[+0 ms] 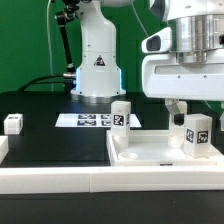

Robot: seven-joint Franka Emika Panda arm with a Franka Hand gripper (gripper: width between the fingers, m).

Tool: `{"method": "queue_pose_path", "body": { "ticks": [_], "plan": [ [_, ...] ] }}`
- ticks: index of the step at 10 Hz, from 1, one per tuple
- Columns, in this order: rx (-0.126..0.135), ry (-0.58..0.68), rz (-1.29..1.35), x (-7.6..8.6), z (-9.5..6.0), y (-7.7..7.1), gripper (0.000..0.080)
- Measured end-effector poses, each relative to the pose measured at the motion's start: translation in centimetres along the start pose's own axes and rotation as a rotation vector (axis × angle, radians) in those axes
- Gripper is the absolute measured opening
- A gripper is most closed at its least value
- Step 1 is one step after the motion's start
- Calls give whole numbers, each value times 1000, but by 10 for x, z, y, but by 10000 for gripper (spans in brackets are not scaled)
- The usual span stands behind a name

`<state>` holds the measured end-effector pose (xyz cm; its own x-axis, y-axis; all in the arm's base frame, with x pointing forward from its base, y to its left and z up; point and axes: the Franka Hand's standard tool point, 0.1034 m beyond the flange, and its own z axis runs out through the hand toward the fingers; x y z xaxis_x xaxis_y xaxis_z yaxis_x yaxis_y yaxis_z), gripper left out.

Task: Assemble square table

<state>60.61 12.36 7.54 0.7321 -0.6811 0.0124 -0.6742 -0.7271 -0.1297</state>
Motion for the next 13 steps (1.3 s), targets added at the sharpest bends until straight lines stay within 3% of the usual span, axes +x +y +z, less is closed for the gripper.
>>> {"method": "queue_pose_path", "body": {
  "ticks": [13],
  "plan": [
    [-48,13,-967,2,-3,0,649]
  ]
}}
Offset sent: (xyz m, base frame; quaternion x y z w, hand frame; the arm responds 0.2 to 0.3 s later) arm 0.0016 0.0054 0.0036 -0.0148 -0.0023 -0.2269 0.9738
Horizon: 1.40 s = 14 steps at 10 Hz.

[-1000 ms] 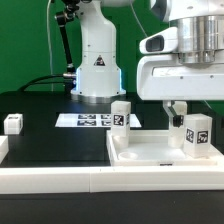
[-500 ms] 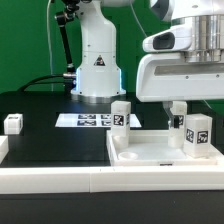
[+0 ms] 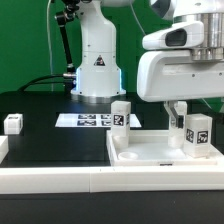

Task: Assemble square table

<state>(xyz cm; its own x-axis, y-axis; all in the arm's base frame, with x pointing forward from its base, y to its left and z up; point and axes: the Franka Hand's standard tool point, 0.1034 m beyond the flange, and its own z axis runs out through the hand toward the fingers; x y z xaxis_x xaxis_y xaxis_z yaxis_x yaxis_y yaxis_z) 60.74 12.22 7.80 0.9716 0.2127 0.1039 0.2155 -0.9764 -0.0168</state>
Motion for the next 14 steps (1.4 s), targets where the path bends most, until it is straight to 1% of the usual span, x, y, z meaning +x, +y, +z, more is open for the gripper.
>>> {"method": "queue_pose_path", "body": {
  "ticks": [2,3,4,6,8,10,11,14],
  "plan": [
    [0,0,2,0,0,1,387],
    [0,-1,9,0,1,1,387],
    [-1,0,39,0,1,2,288],
    [0,-1,107,0,1,2,288],
    [0,0,241,0,1,2,288],
    [18,10,497,-1,2,3,288],
    [23,9,625,-1,2,4,288],
    [22,2,941,-1,2,2,290]
  ]
}}
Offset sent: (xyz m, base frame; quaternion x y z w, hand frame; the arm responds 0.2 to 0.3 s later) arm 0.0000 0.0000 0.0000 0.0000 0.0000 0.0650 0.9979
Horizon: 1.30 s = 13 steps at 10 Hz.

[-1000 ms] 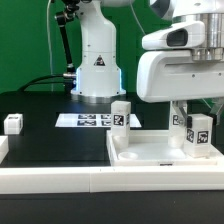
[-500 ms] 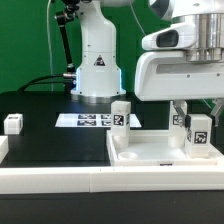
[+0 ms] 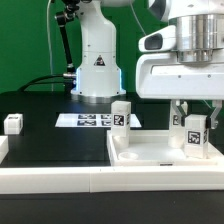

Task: Assemble square table

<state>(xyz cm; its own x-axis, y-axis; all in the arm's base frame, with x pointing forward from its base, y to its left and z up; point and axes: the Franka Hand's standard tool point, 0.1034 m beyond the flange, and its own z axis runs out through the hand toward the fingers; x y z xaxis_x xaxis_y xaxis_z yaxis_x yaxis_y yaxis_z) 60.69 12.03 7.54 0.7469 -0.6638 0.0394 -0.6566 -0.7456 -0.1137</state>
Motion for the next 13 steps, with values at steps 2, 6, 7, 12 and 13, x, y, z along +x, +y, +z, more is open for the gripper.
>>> {"method": "queue_pose_path", "body": {
  "ticks": [2,6,7,12,13],
  "plan": [
    [6,-5,162,1,0,0,290],
    [12,-22,491,0,0,0,290],
    [13,-23,545,0,0,-1,290],
    [8,-27,432,-2,1,-1,587],
    [8,-25,313,-3,1,-1,587]
  ]
}}
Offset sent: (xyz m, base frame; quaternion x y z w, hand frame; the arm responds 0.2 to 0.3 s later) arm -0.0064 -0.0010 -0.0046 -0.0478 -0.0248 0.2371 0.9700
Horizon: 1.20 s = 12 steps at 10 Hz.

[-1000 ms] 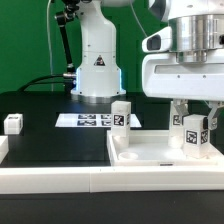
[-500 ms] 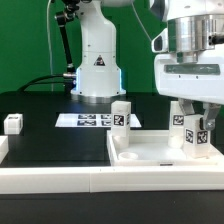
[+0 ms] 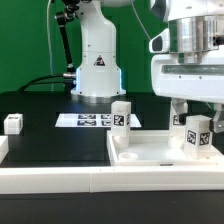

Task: Assemble square table

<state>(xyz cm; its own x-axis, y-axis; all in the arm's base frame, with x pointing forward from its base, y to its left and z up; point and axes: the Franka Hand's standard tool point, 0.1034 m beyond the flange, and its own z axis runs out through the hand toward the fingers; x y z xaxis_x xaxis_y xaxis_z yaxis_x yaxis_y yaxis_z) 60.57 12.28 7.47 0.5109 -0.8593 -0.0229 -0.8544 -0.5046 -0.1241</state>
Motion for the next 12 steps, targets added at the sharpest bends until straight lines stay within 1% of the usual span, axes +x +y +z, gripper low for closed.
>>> {"method": "queue_pose_path", "body": {
  "ticks": [1,2,6,8,10,12],
  "plan": [
    [0,1,-102,1,0,0,637],
    [1,1,-209,1,0,0,646],
    [4,4,-595,0,-3,-5,648],
    [-6,12,-776,1,-4,-5,648],
    [-9,16,-948,4,-4,-5,648],
    [-16,19,-1027,3,-4,-5,648]
  ]
}}
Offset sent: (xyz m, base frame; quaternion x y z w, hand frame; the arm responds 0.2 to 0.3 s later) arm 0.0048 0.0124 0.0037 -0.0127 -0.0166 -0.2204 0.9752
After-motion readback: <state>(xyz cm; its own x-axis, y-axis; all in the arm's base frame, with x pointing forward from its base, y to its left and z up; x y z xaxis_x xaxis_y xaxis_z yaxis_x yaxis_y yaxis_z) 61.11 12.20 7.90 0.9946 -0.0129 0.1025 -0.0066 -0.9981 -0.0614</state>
